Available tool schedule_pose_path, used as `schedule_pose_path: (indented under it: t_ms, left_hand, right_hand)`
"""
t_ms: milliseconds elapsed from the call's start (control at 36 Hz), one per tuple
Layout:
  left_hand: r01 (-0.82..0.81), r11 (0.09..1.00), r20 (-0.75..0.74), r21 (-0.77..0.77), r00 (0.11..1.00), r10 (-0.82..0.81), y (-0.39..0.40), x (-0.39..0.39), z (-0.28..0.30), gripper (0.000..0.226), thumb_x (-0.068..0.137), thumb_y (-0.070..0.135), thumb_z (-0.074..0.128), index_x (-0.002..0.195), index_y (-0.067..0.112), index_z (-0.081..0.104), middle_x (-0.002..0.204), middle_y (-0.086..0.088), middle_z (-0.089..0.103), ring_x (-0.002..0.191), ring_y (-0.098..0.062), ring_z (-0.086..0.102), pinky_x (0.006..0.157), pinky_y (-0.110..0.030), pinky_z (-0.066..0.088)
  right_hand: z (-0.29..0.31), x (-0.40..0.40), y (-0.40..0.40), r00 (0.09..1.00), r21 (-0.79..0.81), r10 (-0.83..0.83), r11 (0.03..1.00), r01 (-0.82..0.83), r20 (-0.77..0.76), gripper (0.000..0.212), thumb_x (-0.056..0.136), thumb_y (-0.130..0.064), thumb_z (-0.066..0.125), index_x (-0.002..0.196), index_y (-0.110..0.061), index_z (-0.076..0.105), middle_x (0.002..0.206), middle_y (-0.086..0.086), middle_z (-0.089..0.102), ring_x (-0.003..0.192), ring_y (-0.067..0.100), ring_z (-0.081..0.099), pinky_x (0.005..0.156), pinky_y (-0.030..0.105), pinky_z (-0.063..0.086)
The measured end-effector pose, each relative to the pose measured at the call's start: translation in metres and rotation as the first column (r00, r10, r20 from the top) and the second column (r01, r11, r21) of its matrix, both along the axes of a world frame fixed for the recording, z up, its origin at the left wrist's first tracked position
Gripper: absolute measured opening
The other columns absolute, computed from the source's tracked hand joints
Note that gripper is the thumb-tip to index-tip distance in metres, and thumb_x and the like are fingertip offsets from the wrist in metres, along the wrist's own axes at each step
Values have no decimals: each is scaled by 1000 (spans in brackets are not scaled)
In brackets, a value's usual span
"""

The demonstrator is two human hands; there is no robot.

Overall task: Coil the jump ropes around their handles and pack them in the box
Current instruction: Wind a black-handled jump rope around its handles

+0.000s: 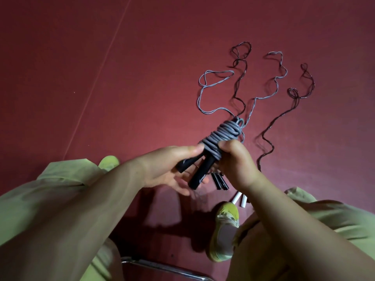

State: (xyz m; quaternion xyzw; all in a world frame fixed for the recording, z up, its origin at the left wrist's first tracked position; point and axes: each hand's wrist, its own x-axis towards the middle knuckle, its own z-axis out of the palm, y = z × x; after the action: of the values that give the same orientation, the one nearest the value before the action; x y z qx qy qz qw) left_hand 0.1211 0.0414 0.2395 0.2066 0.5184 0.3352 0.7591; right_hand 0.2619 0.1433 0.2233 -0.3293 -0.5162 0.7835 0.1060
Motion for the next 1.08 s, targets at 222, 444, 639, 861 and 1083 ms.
schedule_pose_path:
  t_ms: [222,444,639,861,1083]
  left_hand:
    - [13,999,593,45,805,-37,-3,0,-5,62,75,66,56,95,9,68,73,-7,61,63,-23,61,73,-41,54]
    - [-74,990,373,-123,921,115,0,2,-1,58,79,61,31,77,11,61,58,-1,47,45,-16,45,60,-30,41]
    - [-159,973,202,-168,961,191,3,6,-3,58,91,58,24,77,12,55,55,-1,46,42,-15,41,56,-29,34]
    - [-242,964,-76,-111,969,234,5,12,-9,60,96,57,25,79,10,58,64,-8,52,50,-21,45,51,-27,38]
    - [-53,998,-566,14,823,52,3,12,-25,57,98,54,31,76,9,59,51,-3,58,42,-23,51,48,-25,38]
  right_hand:
    - [7,-4,3,980,25,172,985,-170,-95,34,61,-52,58,61,-20,68,45,1,52,54,28,35,58,49,17]
    - [0,-4,2,964,131,208,964,-231,168,69,74,-72,43,74,-4,53,64,17,46,59,25,40,60,36,32]
    - [5,-2,4,932,147,208,954,-260,298,60,95,-63,27,64,-14,46,54,-5,38,46,10,29,44,22,26]
    - [7,-3,6,896,77,233,957,-281,377,51,102,-52,24,74,-16,47,61,-2,40,41,8,27,44,23,27]
    - [-2,-3,0,731,140,283,877,-459,621,67,99,-58,14,88,-9,59,63,1,44,49,13,38,54,26,37]
